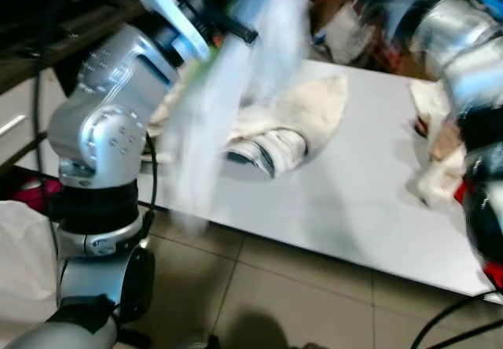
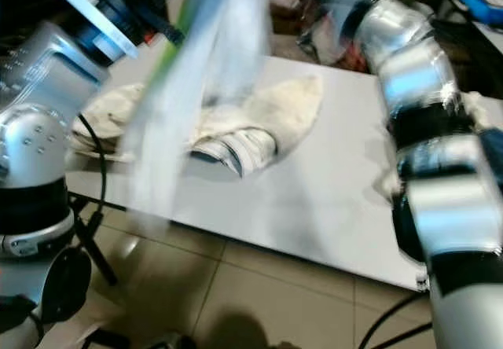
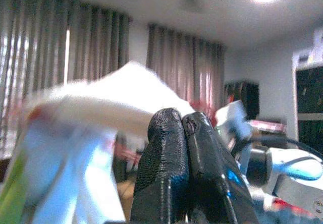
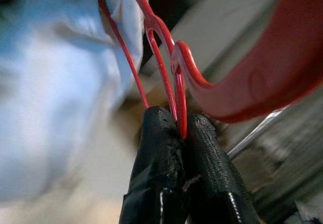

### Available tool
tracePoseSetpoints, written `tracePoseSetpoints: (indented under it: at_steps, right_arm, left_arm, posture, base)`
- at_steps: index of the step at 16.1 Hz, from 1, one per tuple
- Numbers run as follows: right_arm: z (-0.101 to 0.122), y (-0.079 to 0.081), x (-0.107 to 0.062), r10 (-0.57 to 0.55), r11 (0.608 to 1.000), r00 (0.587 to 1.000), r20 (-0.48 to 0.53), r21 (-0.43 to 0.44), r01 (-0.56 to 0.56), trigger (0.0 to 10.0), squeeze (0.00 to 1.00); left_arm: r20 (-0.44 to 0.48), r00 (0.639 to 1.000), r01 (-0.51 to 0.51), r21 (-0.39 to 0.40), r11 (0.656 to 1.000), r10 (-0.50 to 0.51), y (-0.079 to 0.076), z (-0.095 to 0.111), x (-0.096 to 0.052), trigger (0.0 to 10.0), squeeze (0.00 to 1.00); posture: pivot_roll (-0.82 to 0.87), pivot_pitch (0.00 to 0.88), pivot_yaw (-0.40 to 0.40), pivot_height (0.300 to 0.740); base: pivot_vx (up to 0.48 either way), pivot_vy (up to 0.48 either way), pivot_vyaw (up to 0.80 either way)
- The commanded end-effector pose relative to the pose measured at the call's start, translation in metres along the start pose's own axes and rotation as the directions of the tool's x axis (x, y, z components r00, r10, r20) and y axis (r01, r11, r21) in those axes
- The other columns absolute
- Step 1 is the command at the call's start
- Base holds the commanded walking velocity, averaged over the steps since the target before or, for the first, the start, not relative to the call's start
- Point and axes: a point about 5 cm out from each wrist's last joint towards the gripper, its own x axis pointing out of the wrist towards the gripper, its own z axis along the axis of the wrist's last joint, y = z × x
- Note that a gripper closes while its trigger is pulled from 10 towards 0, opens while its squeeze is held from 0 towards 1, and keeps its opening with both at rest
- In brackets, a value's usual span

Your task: Hang hanger

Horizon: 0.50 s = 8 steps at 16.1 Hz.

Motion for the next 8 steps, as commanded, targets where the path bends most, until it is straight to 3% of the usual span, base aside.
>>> tracePoseSetpoints:
  at_steps: [1, 3, 4, 5, 6, 7, 8]
  right_arm:
    - [0.009, -0.015, -0.002, -0.061, 0.997, 0.996, 0.069, 0.041, 0.058, 10.0, 0.00]
    - [0.001, -0.002, 0.002, 0.025, 0.999, 0.998, 0.066, 0.028, -0.026, 10.0, 0.00]
    - [-0.021, 0.020, 0.001, 0.154, 0.988, 0.988, 0.008, -0.010, -0.153, 10.0, 0.00]
    - [-0.049, 0.042, -0.006, 0.261, 0.964, 0.963, -0.071, -0.036, -0.264, 10.0, 0.00]
    - [-0.066, 0.054, -0.012, 0.313, 0.947, 0.943, -0.111, -0.035, -0.318, 10.0, 0.00]
    - [-0.092, 0.069, -0.024, 0.364, 0.928, 0.916, -0.168, -0.021, -0.373, 10.0, 0.00]
    - [-0.115, 0.080, -0.037, 0.394, 0.914, 0.892, -0.220, -0.005, -0.405, 10.0, 0.00]
  left_arm:
    - [0.072, 0.997, -0.002, 0.013, 1.000, 0.001, -0.001, 0.015, 0.001, 10.0, 0.00]
    - [0.074, 0.996, -0.055, 0.007, 0.998, 0.054, 0.007, 0.017, -0.004, 10.0, 0.00]
    - [0.023, 0.995, -0.094, 0.020, 0.995, 0.094, 0.013, 0.009, -0.007, 10.0, 0.00]
    - [-0.064, 0.988, -0.141, 0.047, 0.989, 0.144, 0.019, -0.010, -0.011, 10.0, 0.00]
    - [-0.133, 0.975, -0.168, 0.077, 0.983, 0.177, 0.022, -0.027, -0.014, 10.0, 0.00]
    - [-0.225, 0.950, -0.195, 0.124, 0.973, 0.218, 0.025, -0.053, -0.020, 10.0, 0.00]
    - [-0.336, 0.894, -0.249, 0.174, 0.953, 0.296, 0.030, -0.087, -0.032, 10.0, 0.00]
  posture:
    - [-0.02, 0.000, -0.032, 0.740]
    - [-0.02, 0.000, -0.033, 0.740]
    - [-0.02, 0.000, -0.033, 0.740]
    - [-0.02, 0.000, -0.033, 0.740]
    - [-0.02, 0.000, -0.031, 0.740]
    - [-0.02, 0.000, -0.031, 0.740]
    - [-0.02, 0.000, -0.022, 0.740]
  base:
    - [0.000, 0.000, 0.00]
    - [0.000, 0.000, 0.00]
    - [0.000, 0.000, 0.00]
    - [0.000, 0.000, 0.00]
    - [0.000, 0.000, 0.00]
    - [0.000, 0.000, 0.00]
    - [0.000, 0.000, 0.00]
